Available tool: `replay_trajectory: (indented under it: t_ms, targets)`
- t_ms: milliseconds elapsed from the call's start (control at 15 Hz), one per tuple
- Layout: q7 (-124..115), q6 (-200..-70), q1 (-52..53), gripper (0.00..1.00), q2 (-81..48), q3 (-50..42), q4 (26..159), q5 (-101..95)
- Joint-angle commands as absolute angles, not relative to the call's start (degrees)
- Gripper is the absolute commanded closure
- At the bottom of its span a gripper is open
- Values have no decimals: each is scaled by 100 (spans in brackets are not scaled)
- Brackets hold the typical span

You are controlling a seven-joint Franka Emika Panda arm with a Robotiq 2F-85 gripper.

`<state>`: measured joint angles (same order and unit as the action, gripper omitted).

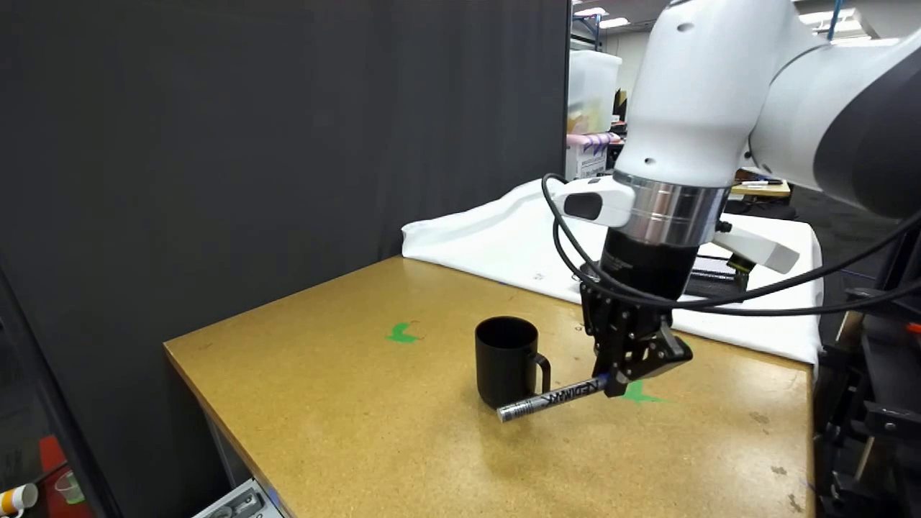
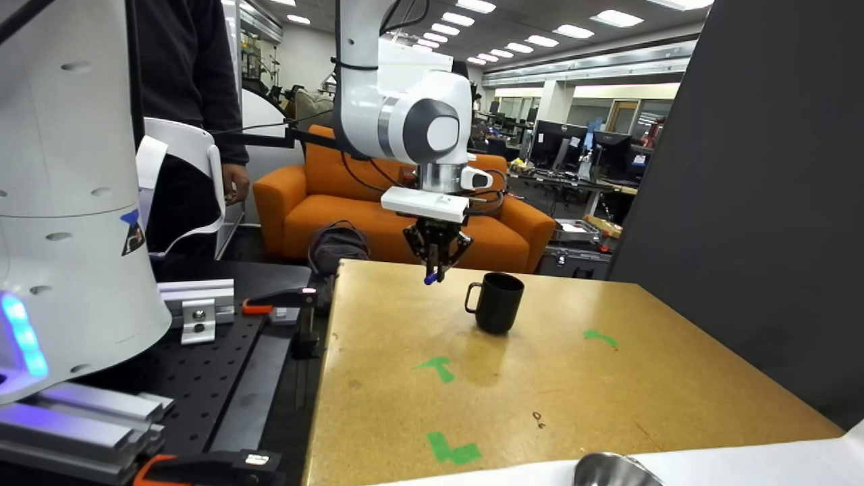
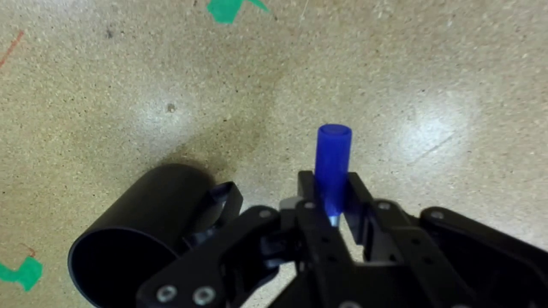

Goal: Put the marker in the mug

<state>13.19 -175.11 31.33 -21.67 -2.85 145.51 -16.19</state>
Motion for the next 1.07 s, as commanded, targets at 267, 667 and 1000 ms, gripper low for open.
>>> replay_trajectory:
  t_ms: [267,667,1000]
  targets:
    - [-400,-14959,4340,95,-698,-1182,14153,-2865]
    - [-1130,-12153,4452,95,-758,-802,12749,-3130]
    - [-960,-10631,3317,95,-1732,456,11614,-2966]
